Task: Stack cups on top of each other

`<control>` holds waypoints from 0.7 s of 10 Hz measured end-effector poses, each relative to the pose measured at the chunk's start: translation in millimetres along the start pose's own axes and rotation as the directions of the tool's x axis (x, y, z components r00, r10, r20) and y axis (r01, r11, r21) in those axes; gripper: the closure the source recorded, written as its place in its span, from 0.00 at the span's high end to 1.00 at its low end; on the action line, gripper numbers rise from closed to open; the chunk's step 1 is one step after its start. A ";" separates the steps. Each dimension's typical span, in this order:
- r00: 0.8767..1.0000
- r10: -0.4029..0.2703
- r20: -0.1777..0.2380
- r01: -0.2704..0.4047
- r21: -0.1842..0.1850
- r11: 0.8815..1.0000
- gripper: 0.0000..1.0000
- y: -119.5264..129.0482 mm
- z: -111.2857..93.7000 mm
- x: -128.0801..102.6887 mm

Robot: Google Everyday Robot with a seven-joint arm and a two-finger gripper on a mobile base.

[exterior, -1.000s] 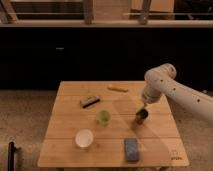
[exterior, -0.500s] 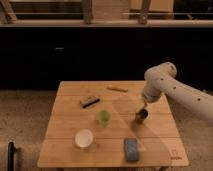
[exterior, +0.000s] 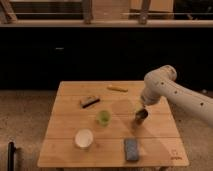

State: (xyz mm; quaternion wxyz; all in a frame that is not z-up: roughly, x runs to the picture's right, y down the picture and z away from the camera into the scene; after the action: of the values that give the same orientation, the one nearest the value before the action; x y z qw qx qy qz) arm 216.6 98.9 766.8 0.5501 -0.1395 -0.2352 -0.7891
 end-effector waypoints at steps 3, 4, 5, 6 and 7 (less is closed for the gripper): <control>0.993 0.119 -0.019 -0.119 0.005 0.993 0.80 -21.5 -0.6 0.0; 0.982 0.185 -0.019 -0.185 0.004 0.983 0.80 -26.4 1.7 0.8; 0.969 0.244 -0.019 -0.244 0.002 0.970 0.80 -28.2 3.8 2.6; 0.955 0.295 -0.016 -0.295 -0.004 0.955 0.80 -28.3 6.8 4.7; 0.940 0.341 -0.013 -0.341 -0.009 0.940 0.80 -26.0 9.3 6.1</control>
State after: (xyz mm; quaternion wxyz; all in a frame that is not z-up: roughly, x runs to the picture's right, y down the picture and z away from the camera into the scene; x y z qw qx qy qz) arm 189.8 106.3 772.0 0.6788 -0.1766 -0.2000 -0.6841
